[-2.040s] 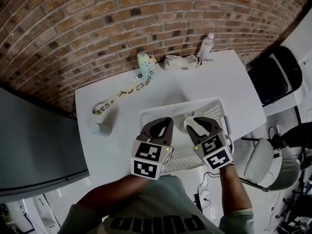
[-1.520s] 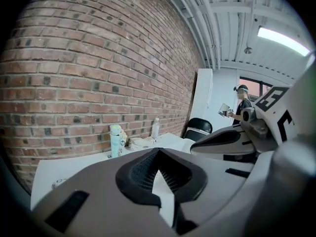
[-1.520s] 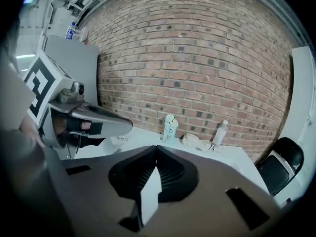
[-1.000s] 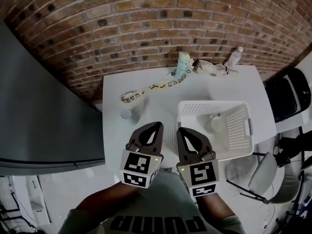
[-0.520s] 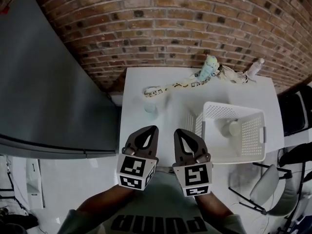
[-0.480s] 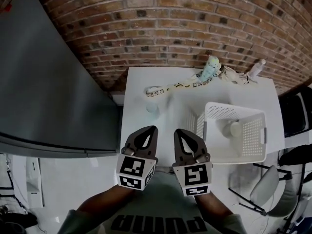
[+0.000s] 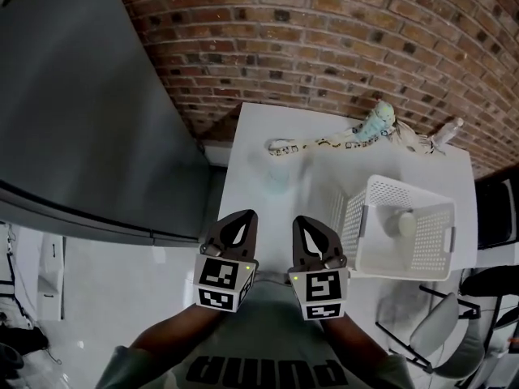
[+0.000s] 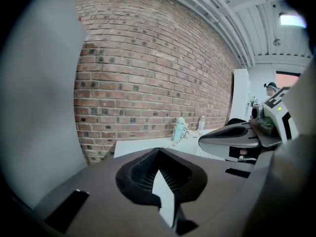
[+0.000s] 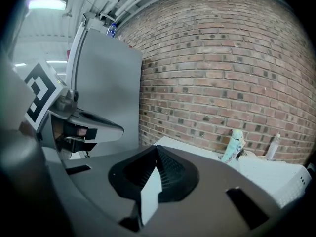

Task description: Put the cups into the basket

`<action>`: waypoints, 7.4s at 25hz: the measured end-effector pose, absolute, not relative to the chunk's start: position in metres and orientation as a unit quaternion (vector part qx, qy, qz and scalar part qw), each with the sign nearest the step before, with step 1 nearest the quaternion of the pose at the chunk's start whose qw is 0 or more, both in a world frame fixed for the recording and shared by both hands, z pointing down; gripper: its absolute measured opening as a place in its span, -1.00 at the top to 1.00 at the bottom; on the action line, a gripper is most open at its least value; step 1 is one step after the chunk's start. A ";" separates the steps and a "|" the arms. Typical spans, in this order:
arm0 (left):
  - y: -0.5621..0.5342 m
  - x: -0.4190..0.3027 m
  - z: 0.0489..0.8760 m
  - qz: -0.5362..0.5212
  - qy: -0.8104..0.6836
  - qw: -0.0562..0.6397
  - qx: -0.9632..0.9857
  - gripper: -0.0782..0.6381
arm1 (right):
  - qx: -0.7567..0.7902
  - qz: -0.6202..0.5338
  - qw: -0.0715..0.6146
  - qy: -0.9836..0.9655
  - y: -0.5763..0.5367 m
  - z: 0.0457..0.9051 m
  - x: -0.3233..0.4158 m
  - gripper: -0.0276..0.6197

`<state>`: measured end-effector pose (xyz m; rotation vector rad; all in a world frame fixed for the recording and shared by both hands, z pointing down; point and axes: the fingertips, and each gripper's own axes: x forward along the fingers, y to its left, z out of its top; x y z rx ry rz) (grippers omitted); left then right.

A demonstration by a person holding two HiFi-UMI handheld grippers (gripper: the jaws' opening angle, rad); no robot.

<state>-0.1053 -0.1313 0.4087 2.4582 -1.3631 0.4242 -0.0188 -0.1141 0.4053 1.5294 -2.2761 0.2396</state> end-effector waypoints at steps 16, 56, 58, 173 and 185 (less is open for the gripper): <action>-0.136 -0.109 0.422 0.151 -0.473 0.159 0.853 0.77 | 0.536 0.098 0.205 -0.813 -0.121 0.421 -0.024 0.87; -0.166 -0.119 0.446 0.176 -0.491 0.158 0.839 0.77 | 0.523 0.099 0.228 -0.815 -0.158 0.443 -0.037 0.86; -0.169 -0.120 0.451 0.180 -0.490 0.159 0.838 0.77 | 0.521 0.099 0.232 -0.816 -0.163 0.447 -0.039 0.86; -0.152 0.099 0.437 0.218 -0.360 0.154 0.894 0.77 | 0.519 0.099 0.259 -0.809 -0.090 0.361 0.196 -0.06; -0.143 0.118 0.456 0.234 -0.393 0.156 0.875 0.77 | 0.331 0.046 0.348 -0.876 -0.077 0.425 0.205 -0.06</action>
